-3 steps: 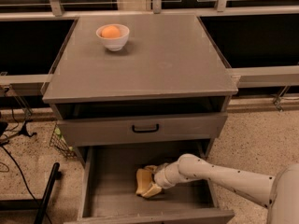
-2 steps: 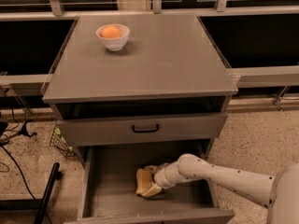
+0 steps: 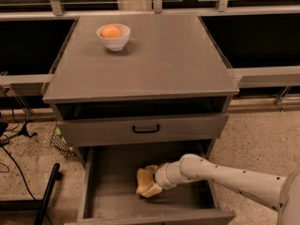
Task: Pick sponge from middle drawer and place on counter
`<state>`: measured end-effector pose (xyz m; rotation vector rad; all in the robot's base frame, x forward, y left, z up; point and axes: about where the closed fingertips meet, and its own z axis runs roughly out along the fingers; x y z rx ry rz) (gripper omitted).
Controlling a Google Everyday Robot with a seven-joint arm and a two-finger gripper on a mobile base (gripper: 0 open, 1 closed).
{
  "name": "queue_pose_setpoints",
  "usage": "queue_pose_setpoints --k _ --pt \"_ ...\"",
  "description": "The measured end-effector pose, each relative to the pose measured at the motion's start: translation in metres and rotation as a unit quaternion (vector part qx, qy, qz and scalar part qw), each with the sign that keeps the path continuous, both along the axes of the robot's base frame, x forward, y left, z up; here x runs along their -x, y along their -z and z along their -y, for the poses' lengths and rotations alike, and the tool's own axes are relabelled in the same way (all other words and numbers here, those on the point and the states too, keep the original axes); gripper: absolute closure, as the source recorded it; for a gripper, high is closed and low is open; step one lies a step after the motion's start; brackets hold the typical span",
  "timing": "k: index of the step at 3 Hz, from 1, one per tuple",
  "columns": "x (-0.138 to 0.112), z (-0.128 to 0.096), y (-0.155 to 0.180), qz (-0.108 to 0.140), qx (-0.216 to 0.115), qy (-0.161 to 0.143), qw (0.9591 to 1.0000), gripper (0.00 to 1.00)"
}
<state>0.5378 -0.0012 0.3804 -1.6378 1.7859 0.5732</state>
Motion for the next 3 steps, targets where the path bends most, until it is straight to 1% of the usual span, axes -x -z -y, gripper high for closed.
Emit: queue_pose_setpoints --k 1,2,3 --pt "0.009 0.004 -0.022 0.003 -0.002 0.007 1.0 1.0" --pt "0.024 0.008 -0.057 0.013 0.011 0.005 0.9998 1.0" --pt "0.039 0.018 -0.108 0.033 0.036 0.005 0.9988 1.0"
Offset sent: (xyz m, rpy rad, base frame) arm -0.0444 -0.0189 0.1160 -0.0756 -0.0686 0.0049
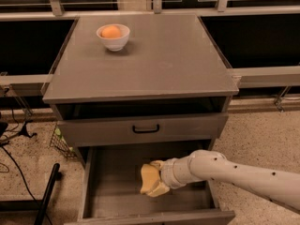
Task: Pick sponge from middle drawer and place on counter
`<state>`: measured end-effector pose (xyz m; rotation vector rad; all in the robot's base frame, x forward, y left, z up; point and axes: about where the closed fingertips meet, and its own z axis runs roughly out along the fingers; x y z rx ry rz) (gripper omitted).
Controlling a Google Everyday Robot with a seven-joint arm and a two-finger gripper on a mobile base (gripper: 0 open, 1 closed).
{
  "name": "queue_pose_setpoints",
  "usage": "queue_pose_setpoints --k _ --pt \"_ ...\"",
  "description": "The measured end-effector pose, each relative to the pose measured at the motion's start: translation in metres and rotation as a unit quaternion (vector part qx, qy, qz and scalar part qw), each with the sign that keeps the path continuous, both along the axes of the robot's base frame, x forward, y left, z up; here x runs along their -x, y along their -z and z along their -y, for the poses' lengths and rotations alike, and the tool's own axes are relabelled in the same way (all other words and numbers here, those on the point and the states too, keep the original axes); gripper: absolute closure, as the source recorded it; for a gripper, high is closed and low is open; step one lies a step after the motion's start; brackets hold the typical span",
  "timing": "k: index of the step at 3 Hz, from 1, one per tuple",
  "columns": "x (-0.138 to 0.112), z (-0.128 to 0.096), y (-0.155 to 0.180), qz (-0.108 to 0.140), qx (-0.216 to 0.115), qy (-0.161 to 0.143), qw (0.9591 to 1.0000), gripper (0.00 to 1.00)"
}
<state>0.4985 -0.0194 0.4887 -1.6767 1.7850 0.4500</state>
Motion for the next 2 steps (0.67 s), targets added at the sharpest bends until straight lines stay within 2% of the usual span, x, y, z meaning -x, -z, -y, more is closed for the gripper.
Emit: queue_pose_setpoints --k 1,2 --pt "-0.006 0.002 -0.014 0.015 0.009 -0.002 0.9998 1.0" --pt "-0.003 0.003 -0.026 0.01 0.01 -0.001 0.9999 1.0"
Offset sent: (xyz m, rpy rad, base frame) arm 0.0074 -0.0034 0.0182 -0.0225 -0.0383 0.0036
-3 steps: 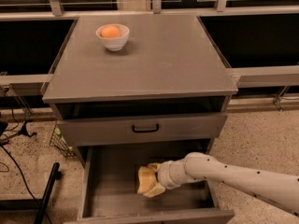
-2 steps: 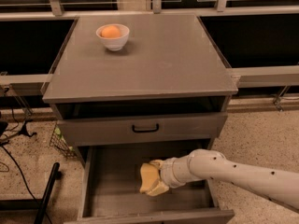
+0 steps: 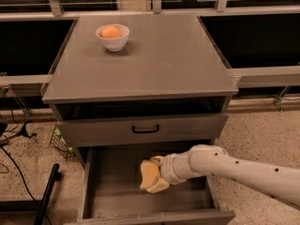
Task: Pick sponge from middle drawer and place on counter
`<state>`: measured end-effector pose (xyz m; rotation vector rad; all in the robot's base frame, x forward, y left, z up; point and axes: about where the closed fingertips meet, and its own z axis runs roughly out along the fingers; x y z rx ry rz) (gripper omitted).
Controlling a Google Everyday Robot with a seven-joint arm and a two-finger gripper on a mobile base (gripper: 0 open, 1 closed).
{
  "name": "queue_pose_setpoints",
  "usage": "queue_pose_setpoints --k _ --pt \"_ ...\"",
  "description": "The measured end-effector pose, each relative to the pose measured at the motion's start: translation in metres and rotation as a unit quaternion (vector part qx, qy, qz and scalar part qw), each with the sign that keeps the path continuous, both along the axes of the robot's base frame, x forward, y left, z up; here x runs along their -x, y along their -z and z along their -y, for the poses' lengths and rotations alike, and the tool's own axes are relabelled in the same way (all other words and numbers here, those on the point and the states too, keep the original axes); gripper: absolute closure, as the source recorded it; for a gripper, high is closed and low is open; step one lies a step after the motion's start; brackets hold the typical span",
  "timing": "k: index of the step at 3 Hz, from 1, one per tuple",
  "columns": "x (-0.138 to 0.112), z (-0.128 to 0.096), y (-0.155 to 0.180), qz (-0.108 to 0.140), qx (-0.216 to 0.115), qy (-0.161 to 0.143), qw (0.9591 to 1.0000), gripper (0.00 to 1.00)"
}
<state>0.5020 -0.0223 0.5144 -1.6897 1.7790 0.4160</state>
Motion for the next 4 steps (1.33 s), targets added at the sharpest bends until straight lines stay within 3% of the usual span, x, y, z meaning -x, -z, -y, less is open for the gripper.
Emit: queue_pose_setpoints --k 1,2,3,4 --pt "0.01 0.003 -0.031 -0.01 -0.001 0.005 0.9999 1.0" --pt "0.028 0.013 -0.089 -0.024 0.002 0.016 0.9996 1.0" --pt "0.034 0.022 -0.139 -0.015 0.017 0.028 0.9993 1.0" --pt "0.009 0.027 -0.218 0.035 0.034 0.032 0.9983 1.0"
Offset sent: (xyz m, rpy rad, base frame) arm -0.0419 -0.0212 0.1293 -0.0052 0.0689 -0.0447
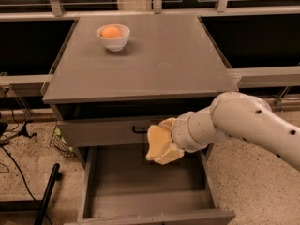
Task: Pick sponge from middle drawer and place on counter
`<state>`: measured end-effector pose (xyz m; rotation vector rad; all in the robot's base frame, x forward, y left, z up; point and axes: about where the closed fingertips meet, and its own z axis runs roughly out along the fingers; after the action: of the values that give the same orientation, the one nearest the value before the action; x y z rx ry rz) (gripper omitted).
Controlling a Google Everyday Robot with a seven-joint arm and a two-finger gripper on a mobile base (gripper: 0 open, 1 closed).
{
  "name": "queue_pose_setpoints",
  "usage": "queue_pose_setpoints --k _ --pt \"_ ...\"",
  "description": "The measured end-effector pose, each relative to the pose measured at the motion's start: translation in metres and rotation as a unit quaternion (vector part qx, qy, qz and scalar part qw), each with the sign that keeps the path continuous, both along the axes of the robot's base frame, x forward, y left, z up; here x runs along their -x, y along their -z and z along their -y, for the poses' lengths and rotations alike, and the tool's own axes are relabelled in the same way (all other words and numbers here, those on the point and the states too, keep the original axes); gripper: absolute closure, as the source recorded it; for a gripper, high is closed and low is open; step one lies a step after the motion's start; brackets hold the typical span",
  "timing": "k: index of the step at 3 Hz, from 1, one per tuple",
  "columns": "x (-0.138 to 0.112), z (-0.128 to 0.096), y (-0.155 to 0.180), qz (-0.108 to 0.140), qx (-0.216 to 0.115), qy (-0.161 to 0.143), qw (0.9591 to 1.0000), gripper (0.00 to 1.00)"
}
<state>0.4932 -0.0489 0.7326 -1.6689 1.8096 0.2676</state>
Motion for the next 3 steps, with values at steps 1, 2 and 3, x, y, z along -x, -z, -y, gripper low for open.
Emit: queue_pose_setpoints --k 1,2,3 --pt "0.0 0.0 0.0 0.0 0.0 0.0 1.0 1.0" --pt "-0.004 0.005 -0.027 -0.01 0.0 0.002 0.9999 1.0" --pt "-0.012 0.013 -0.085 -0.018 0.012 0.005 0.9998 1.0"
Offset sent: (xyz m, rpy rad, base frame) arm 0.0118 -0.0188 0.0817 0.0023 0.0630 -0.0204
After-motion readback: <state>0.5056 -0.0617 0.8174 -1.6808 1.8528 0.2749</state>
